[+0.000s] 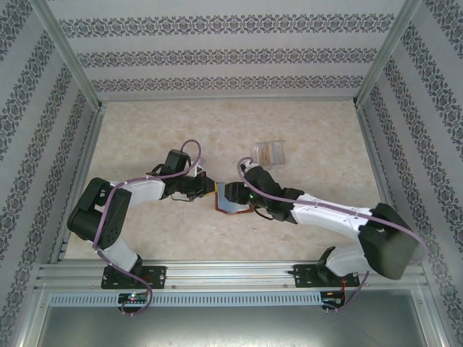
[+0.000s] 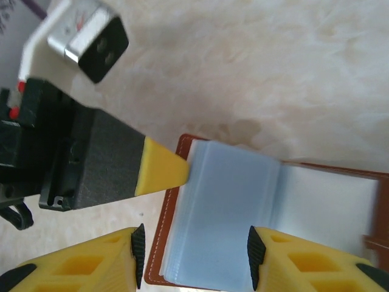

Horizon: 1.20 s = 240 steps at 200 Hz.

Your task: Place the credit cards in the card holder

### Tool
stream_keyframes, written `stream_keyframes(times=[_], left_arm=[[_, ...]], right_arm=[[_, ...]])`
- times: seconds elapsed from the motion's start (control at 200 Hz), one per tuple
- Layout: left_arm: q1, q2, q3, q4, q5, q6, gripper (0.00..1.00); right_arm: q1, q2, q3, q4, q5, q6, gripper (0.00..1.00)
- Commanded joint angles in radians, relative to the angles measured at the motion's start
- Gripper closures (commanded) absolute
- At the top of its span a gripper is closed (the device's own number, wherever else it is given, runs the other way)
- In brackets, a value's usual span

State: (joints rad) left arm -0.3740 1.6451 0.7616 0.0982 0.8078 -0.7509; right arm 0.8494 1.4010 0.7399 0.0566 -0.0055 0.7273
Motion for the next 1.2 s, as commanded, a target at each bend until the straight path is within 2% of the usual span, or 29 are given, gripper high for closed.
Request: stream_keyframes(times=[0.0,0.37,0.62,0.779,0.884,1.029,1.194], left_arm=[[-0.010,-0.019,0.002,-0.001,0.004,0.022,1.00],[-0.010,-0.013,-0.006,0.026,0.014,0.007,1.00],[-0.011,-0.009,-0.010,0.030,0.021,0.006,1.00],[-0.011,-0.007,-0.010,0.026,0.020,0.010,1.00],[-0.010,0.003,-0.010,0.027,0.018,0.011,1.00],[-0.010,0.013,-0.008,0.028,0.017,0.012,1.00],[-0.011,0.016,-0.005,0.028,0.014,0.010,1.00]], right_arm=[[0.010,0.076,0.044,0.004,-0.049,-0.004,0.49],[0.002,0.184,0.051,0.051,-0.132,0.035,0.41],[-0.006,0.219,0.032,0.068,-0.121,0.059,0.45],[-0.010,0.216,0.019,0.086,-0.126,0.062,0.51],[-0.012,0.202,0.013,0.086,-0.124,0.060,0.51],[-0.016,0.173,-0.002,0.101,-0.128,0.059,0.43],[-0.025,0.136,-0.029,0.101,-0.100,0.049,0.43]])
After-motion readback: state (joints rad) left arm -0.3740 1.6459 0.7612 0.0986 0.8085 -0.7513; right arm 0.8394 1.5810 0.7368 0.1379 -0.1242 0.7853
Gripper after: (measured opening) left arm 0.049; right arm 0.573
